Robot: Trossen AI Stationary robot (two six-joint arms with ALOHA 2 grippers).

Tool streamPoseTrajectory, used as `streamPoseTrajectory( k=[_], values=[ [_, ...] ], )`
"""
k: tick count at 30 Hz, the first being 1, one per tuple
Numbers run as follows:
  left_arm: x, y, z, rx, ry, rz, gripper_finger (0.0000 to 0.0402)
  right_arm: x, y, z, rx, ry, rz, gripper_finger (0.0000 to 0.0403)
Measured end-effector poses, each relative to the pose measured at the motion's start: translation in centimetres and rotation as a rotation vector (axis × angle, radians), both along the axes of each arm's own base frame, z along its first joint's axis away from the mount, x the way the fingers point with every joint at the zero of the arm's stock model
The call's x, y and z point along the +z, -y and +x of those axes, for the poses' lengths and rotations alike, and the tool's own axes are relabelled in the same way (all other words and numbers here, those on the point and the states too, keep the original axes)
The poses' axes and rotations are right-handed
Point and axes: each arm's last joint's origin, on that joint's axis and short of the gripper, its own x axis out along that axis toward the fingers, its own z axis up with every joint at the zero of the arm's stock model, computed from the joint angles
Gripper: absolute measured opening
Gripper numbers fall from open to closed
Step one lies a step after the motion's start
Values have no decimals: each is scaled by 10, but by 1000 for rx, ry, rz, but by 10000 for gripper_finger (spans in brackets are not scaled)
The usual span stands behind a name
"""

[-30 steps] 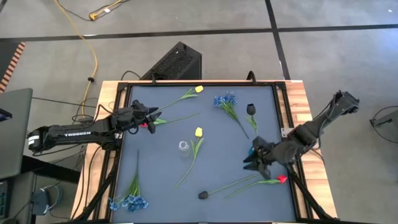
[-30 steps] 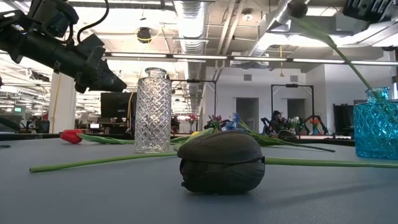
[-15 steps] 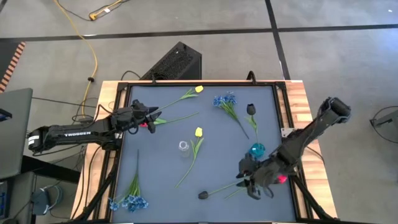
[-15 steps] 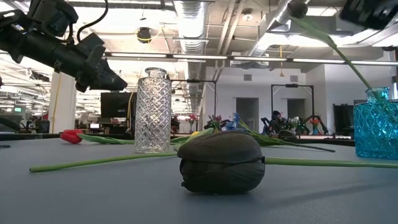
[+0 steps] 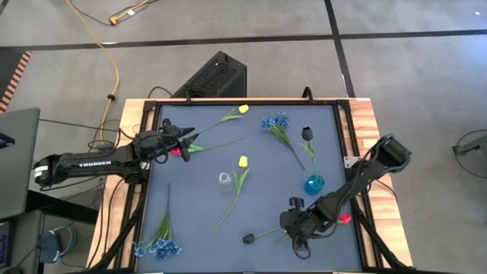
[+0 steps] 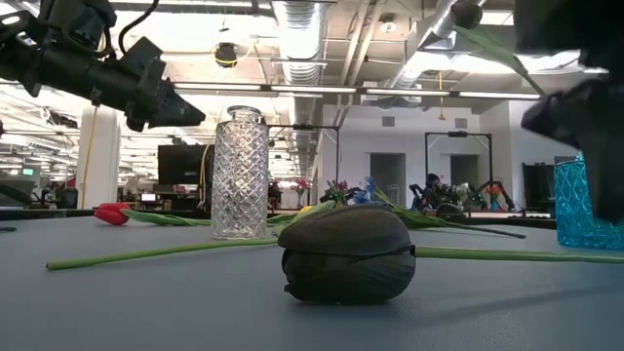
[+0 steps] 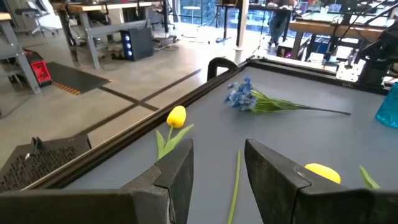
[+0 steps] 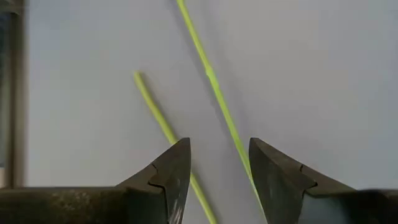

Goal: Sort flowers into vase by color
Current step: Put the black flower into the blue vase

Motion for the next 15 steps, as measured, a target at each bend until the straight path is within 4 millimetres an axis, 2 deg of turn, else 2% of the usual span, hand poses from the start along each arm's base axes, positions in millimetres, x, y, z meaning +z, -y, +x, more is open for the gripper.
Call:
streamPoseTrajectory(
  k=[9, 12, 15],
  values=[
    [3, 0, 0, -1, 29, 11, 132, -27, -3, 4, -3, -58, -66, 178],
    [3, 0, 0, -1, 30, 10, 132, -30, -5, 4, 20, -64, -80, 145],
    [3, 0, 0, -1, 30, 10, 132, -27, -6, 1, 28, -65, -79, 88]
  ],
)
